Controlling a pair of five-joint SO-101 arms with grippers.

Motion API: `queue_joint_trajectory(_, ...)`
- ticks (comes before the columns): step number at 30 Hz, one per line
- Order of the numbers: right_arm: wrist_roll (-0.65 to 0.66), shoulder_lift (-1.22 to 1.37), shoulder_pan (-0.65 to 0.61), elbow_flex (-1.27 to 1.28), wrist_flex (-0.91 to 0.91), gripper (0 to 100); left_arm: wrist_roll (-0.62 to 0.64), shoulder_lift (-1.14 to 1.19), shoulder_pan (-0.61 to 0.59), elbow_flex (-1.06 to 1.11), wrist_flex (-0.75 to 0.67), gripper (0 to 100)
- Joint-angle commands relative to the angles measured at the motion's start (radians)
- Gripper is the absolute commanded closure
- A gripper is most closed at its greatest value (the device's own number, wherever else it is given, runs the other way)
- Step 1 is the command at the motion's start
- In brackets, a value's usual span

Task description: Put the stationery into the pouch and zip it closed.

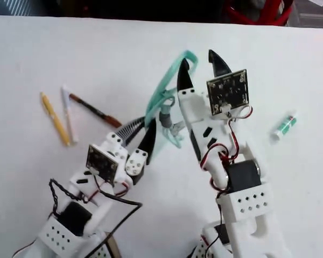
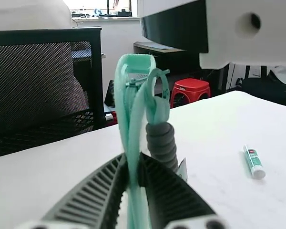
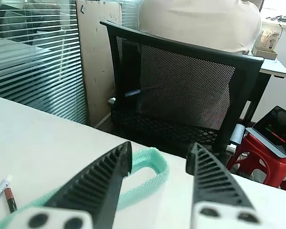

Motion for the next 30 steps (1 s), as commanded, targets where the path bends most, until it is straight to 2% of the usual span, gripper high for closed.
queue_joint_trajectory(1,0.008,-0.022,0.085,-0.110,0.051,82.2,-0.008,0.004,-0.008,0.005,0.006,98)
queue_joint_trajectory(5,0.006,0.022,0.225,-0.203,0.196,82.2,-0.008,0.004,-0.008,0.005,0.006,98)
queue_joint_trajectory(11,0.014,0.166,0.473,-0.258,0.297,82.1,-0.008,0.004,-0.008,0.005,0.008,98)
queue_joint_trajectory(17,0.011,0.487,0.694,-0.397,0.444,81.9,-0.008,0.004,-0.008,0.005,0.009,98)
queue_joint_trajectory(22,0.005,0.816,0.762,-0.597,0.570,81.9,-0.008,0.004,-0.008,0.005,0.011,98)
queue_joint_trajectory(27,-0.121,1.087,0.788,-0.833,0.704,81.9,-0.008,0.004,-0.008,0.023,0.002,98)
queue_joint_trajectory(30,-0.141,1.236,0.792,-0.970,0.769,81.9,-0.008,0.004,-0.002,0.028,0.002,98)
